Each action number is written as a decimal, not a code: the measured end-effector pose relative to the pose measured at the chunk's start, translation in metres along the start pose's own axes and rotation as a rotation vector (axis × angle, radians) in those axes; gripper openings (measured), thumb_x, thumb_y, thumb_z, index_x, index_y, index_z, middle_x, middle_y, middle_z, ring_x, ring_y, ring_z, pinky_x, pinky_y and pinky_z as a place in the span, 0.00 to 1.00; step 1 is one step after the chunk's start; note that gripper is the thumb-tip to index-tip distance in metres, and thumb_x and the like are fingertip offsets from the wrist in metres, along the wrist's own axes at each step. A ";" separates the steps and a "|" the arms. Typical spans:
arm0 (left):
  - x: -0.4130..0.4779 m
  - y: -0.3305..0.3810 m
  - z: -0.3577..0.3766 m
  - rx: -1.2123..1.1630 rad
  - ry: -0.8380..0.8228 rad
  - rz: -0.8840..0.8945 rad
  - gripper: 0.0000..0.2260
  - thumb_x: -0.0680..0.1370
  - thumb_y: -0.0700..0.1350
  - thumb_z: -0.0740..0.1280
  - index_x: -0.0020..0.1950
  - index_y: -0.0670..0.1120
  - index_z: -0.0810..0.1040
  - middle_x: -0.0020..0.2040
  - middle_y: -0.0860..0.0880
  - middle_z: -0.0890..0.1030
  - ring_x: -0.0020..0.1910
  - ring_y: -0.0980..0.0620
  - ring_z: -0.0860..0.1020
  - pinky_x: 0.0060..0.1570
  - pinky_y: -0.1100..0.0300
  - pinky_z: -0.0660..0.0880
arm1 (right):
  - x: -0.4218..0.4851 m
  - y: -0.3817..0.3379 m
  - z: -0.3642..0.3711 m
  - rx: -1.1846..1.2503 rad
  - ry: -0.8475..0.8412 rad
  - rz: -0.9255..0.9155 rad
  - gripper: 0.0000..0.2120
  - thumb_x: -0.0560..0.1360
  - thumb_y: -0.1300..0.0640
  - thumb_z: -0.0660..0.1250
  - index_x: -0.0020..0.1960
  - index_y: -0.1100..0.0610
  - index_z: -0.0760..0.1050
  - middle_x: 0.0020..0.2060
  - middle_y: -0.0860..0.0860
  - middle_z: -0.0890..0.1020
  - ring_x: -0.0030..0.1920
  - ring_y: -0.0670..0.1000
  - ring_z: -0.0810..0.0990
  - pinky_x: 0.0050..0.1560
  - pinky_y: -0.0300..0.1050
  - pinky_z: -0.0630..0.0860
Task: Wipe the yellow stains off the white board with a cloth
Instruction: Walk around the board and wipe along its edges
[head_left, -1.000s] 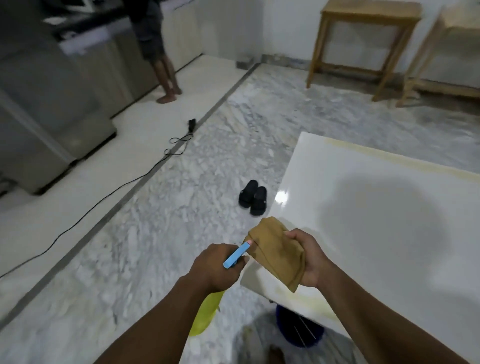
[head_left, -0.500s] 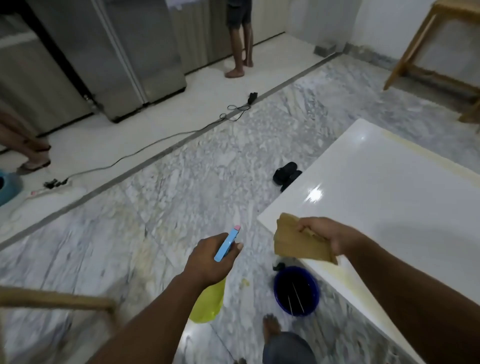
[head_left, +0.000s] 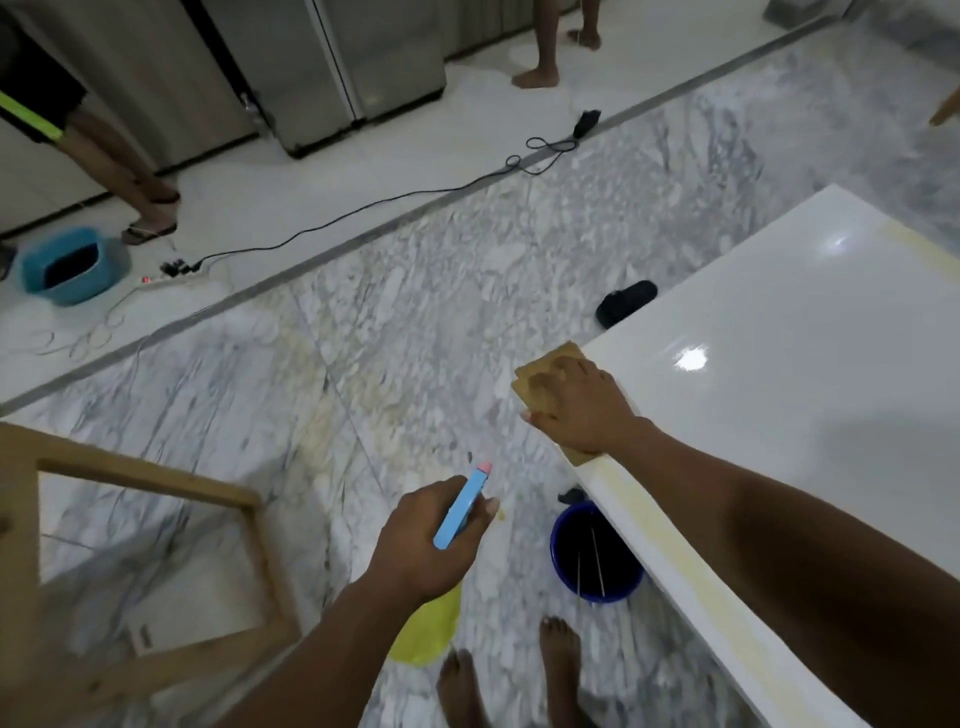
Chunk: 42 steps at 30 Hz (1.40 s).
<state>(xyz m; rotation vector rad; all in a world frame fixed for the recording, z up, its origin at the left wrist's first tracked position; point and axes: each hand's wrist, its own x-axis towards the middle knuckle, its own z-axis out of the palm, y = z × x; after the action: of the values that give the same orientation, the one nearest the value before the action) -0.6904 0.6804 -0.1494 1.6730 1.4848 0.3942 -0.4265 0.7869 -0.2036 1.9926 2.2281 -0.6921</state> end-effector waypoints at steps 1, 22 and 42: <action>-0.002 0.002 0.005 -0.001 0.001 -0.014 0.24 0.78 0.69 0.65 0.44 0.47 0.77 0.35 0.44 0.78 0.34 0.40 0.81 0.39 0.38 0.84 | 0.003 0.000 0.004 0.024 0.094 -0.032 0.29 0.75 0.34 0.54 0.69 0.47 0.71 0.72 0.55 0.69 0.74 0.60 0.64 0.69 0.60 0.66; -0.039 0.035 0.080 0.163 -0.015 -0.018 0.20 0.79 0.67 0.62 0.44 0.51 0.77 0.36 0.48 0.81 0.34 0.47 0.79 0.40 0.42 0.80 | -0.083 0.043 0.079 -0.164 0.278 -0.198 0.27 0.82 0.42 0.48 0.80 0.49 0.57 0.80 0.50 0.59 0.80 0.55 0.53 0.77 0.60 0.54; -0.247 0.046 0.187 0.096 -0.122 0.032 0.16 0.78 0.66 0.64 0.41 0.56 0.75 0.34 0.52 0.79 0.36 0.46 0.82 0.43 0.38 0.82 | -0.337 0.109 0.164 -0.217 0.286 -0.074 0.29 0.82 0.41 0.48 0.81 0.47 0.53 0.81 0.48 0.55 0.81 0.52 0.48 0.78 0.57 0.52</action>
<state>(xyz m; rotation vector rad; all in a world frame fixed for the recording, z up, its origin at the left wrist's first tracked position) -0.5882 0.3842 -0.1547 1.7657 1.4073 0.2371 -0.3091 0.4201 -0.2646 2.0160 2.4175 -0.1655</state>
